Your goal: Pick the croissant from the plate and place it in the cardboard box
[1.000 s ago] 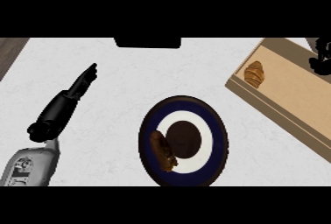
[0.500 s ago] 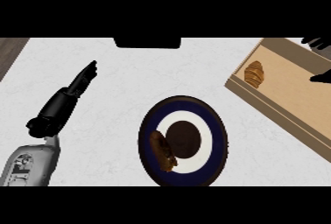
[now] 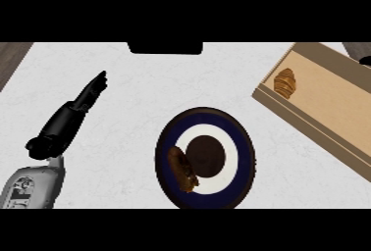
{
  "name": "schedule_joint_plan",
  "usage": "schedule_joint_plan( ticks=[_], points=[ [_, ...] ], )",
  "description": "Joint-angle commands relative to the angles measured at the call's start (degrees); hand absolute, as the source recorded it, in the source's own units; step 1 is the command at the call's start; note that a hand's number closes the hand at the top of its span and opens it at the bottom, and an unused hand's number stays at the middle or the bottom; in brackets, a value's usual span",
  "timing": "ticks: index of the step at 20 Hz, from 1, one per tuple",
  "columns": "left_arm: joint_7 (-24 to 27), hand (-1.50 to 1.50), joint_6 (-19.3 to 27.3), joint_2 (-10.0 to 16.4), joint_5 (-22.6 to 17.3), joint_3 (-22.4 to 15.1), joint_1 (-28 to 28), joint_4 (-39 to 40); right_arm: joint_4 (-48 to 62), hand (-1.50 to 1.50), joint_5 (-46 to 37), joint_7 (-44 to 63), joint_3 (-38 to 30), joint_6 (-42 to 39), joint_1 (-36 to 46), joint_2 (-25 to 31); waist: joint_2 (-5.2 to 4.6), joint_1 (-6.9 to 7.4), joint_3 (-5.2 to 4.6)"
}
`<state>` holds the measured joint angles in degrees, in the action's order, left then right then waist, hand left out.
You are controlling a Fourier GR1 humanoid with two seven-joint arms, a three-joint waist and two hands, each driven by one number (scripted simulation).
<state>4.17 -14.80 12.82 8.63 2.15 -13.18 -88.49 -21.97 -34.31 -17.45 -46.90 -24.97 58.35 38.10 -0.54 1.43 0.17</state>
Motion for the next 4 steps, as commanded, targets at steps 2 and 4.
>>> schedule_joint_plan(
  ticks=[2, 4],
  points=[
    [1.4, 0.00, 0.0, 0.2, 0.3, 0.3, -1.1, 1.3, 5.2, -1.50, 6.4, 1.0, -7.5, 0.8, -1.2, 5.2, -0.72, 0.50, 0.03],
    [0.2, 0.00, 1.3, -1.9, 1.5, -1.8, 0.8, -1.6, 5.6, -1.50, 6.6, -0.3, -7.8, 3.2, -2.7, 6.2, -0.53, 0.89, 0.04]
  ],
)
